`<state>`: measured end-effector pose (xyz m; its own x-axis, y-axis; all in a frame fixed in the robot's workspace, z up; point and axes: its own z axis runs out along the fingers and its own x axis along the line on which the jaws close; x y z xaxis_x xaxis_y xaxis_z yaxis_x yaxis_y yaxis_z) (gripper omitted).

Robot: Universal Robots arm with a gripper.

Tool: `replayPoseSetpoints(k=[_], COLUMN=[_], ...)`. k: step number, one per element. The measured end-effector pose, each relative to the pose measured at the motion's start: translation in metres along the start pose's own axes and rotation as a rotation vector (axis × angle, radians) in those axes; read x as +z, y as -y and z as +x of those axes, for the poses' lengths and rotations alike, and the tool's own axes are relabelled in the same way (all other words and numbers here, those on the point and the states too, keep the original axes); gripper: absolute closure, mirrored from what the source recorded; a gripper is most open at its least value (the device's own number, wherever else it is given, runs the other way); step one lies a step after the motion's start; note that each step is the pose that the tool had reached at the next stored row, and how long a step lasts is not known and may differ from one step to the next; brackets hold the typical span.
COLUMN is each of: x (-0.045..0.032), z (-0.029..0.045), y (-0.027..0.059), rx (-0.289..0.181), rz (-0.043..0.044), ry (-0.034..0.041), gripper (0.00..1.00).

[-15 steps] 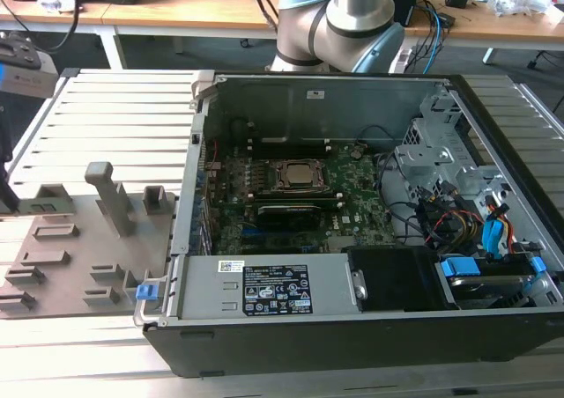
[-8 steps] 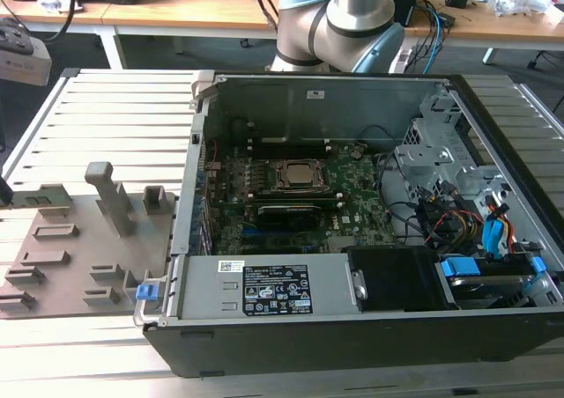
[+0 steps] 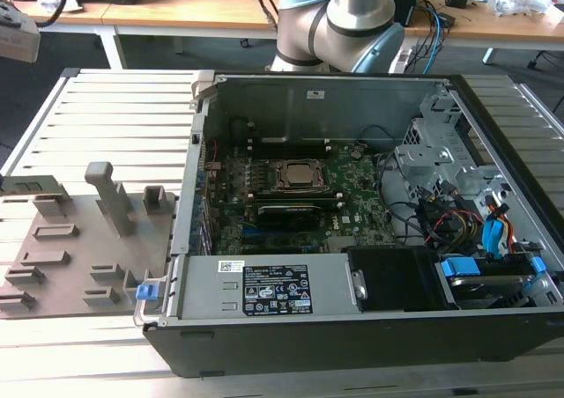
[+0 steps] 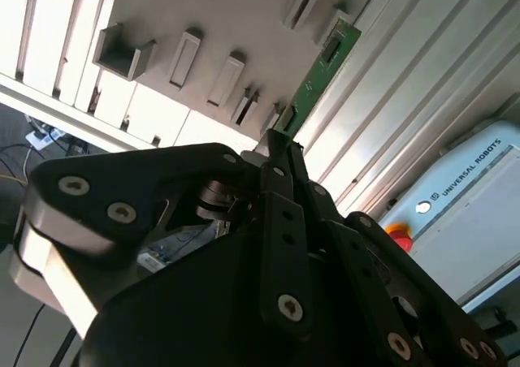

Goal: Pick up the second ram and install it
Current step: 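Pick up the second ram and move it above second insertion slot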

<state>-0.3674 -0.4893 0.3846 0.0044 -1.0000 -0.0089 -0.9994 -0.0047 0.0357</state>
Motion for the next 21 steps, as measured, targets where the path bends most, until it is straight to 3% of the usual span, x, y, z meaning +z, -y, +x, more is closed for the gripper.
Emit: replayPoseSetpoints(k=[5, 9, 12, 13, 14, 15, 20, 21], x=[0.0, -0.001, -0.0136, -0.0217, -0.0359, -0.0429, -0.0448, -0.0447], z=[-0.0123, -0.0162, -0.0189, -0.0201, -0.0218, -0.0224, -0.0226, -0.0225], y=[0.0055, 0.0153, 0.0176, 0.0176, 0.0172, 0.0171, 0.0175, 0.0207], rx=[0.0, 0.0, 0.0, 0.0, 0.0, 0.0, 0.0, 0.0], rz=[-0.0015, -0.0034, -0.0034, -0.0035, -0.0034, -0.0035, -0.0037, -0.0034], ry=[0.0093, 0.0097, 0.0099, 0.0098, 0.0099, 0.0099, 0.0096, 0.0097], gripper=[0.86, 0.86, 0.86, 0.86, 0.86, 0.86, 0.86, 0.86])
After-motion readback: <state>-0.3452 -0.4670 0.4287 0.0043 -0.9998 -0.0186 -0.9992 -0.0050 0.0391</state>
